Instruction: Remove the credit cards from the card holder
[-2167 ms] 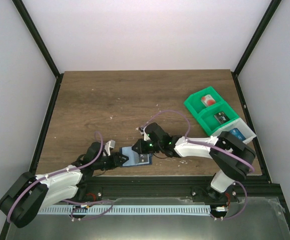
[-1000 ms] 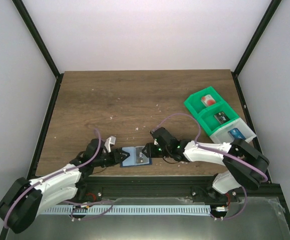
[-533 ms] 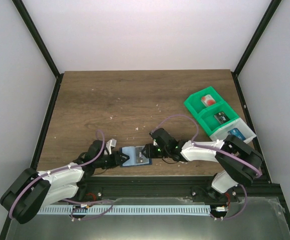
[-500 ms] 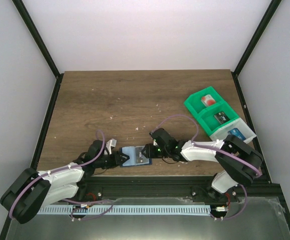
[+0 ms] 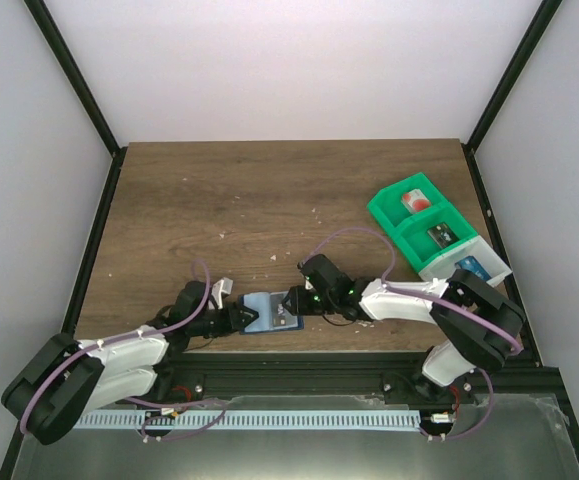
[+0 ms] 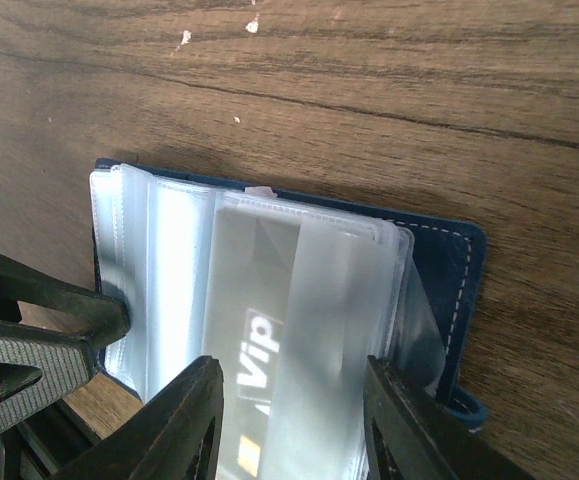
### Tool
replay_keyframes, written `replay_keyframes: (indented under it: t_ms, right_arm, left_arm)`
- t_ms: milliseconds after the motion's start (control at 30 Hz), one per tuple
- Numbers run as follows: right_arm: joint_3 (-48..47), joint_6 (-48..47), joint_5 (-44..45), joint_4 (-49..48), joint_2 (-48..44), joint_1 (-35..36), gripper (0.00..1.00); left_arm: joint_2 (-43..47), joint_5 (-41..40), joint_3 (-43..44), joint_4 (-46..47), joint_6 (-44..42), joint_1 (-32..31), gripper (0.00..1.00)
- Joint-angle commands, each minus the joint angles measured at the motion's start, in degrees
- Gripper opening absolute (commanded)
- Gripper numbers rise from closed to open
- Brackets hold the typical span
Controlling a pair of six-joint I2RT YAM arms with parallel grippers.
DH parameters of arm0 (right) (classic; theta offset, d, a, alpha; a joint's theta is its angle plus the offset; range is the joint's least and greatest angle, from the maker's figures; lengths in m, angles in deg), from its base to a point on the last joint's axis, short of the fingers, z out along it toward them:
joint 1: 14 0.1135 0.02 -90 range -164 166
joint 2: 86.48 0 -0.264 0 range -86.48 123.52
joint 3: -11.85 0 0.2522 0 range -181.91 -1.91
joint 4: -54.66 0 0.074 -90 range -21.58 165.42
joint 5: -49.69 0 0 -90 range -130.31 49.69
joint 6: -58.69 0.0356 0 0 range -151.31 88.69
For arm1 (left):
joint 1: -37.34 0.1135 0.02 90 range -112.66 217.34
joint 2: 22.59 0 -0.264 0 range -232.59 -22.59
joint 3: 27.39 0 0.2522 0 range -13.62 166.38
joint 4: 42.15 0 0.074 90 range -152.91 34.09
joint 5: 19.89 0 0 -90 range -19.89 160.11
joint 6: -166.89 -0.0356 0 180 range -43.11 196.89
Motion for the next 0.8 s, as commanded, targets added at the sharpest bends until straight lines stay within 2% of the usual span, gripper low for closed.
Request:
replay_keyframes:
  t_ms: [0,433,767]
  right_arm:
    - [-2.4,-0.4,2.6,3.8,-2.6,-0.2,0.41]
    - [-2.4,-0.2,0.4,1.3,-0.8,-0.2,0.41]
    - [0.8,1.6,-5.6,-6.9,-2.2,-0.2,0.40]
  left_arm:
    - [0.3,-0.1,-1.1,-0.7,-1.1,0.2,0.35]
    - [0.7,-0.3,-1.1,-1.1,-0.7,0.2,0.35]
    - [0.7,-0.2,-1.2,-0.9,-0.6,0.3,0.35]
